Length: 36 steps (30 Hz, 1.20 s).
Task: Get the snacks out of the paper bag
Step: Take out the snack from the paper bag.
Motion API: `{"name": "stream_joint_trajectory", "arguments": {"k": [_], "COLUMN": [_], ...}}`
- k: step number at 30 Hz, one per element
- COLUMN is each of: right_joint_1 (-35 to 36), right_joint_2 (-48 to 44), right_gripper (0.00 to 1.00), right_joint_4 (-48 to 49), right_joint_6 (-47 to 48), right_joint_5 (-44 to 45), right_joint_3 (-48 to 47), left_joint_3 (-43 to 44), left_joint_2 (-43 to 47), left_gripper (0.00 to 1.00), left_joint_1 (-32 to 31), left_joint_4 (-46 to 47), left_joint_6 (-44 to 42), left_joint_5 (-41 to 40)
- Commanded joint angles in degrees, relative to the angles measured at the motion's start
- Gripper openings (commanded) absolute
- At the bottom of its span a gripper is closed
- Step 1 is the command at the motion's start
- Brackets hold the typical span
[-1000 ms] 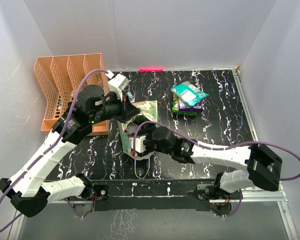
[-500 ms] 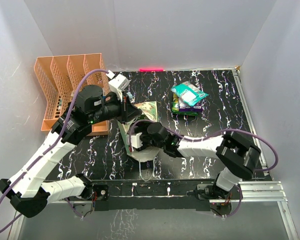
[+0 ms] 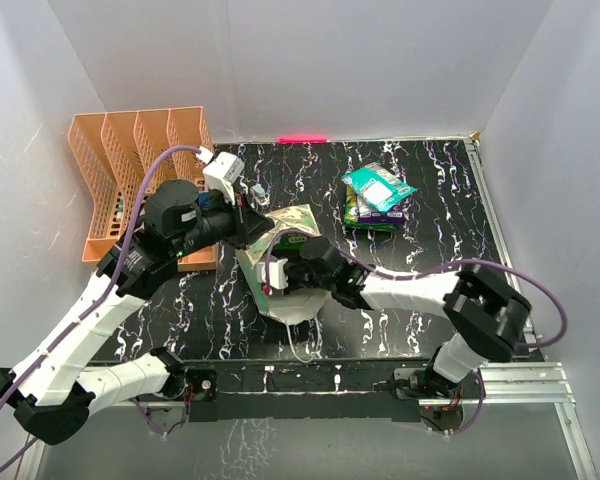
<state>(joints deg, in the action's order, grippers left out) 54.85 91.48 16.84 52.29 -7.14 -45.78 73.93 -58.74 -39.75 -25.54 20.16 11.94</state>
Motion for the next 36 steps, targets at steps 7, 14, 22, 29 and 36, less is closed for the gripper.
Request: {"name": "stream_joint_trajectory", "arguments": {"k": [7,14,22,29,36], "right_joint_1": [-0.16,-0.12,-0.09,-0.09,-0.1], "right_joint_2": [-14.11,-22.39,-39.39,-41.39,-44.91], "right_gripper": [0.07,0.07,0.07,0.07,0.07], "right_joint_4": [-27.54,-44.31,-53.79,-78.95,-78.77], "right_joint_6": [-50.16,-57.77,-64.35,-76.68,-86.21], "right_joint_5": [2.1,-8.01,-0.07,37.76,65.54], "right_joint_3": [-18.98,-24.81,-24.56,-36.28,-26.67], "left_joint_3": [-3.19,-3.01,-2.29,-1.51,-1.33], "left_joint_2": [1.61,1.72,1.85,2.18,2.18], "left_gripper": [0.0,0.0,0.0,0.0,0.0], "left_joint_1": [0.02,0.0,0.04,0.02,0.02], "left_joint_4": [2.28,2.1,0.75,-0.46,-0.56], "left_joint_6": [2.52,2.86,1.41,0.52,0.39], "left_joint_5": [-5.75,-8.54,-11.17,-12.05,-11.91]}}
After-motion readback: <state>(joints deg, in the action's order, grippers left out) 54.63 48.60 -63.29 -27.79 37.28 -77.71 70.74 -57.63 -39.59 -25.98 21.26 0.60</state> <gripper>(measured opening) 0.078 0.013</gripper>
